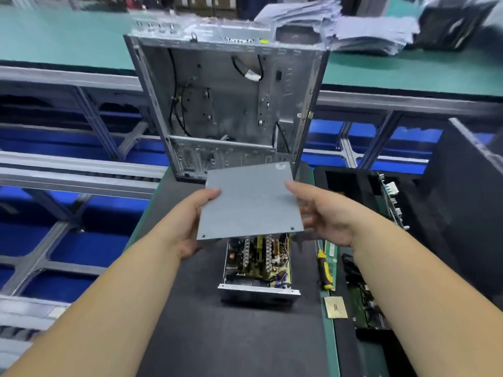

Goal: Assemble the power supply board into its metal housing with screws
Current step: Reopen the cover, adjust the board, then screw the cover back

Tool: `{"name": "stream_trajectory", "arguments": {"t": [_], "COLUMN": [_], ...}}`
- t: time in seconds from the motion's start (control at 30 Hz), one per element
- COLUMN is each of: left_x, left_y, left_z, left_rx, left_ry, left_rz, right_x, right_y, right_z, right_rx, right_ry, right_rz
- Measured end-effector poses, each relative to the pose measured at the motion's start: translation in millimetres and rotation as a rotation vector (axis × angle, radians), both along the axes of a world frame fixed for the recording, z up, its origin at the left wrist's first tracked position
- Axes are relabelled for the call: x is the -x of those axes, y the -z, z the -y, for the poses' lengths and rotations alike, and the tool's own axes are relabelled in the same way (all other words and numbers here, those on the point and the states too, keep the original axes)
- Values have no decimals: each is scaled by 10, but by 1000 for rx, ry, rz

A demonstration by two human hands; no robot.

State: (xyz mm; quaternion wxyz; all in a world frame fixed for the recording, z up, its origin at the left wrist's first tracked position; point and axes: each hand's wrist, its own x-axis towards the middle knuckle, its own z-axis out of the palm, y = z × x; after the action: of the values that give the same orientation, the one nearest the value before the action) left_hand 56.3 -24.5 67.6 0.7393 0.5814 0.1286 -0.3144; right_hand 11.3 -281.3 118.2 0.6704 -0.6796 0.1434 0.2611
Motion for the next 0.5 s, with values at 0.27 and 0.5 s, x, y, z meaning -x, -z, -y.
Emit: {"name": "stream_trajectory", "arguments": {"t": [0.27, 0.5], "left_x": [129, 278], "left_y": [142, 348], "left_z": [3, 33], "left_rx": [-92, -101], "left_ry": [93, 74], "left_rz": [-52, -74], "right_x": [267, 388], "right_y": [194, 501], "right_z": [-13, 30], "right_rx": [21, 24], "right_ry": [130, 173], "right_rz": [-165, -210]}}
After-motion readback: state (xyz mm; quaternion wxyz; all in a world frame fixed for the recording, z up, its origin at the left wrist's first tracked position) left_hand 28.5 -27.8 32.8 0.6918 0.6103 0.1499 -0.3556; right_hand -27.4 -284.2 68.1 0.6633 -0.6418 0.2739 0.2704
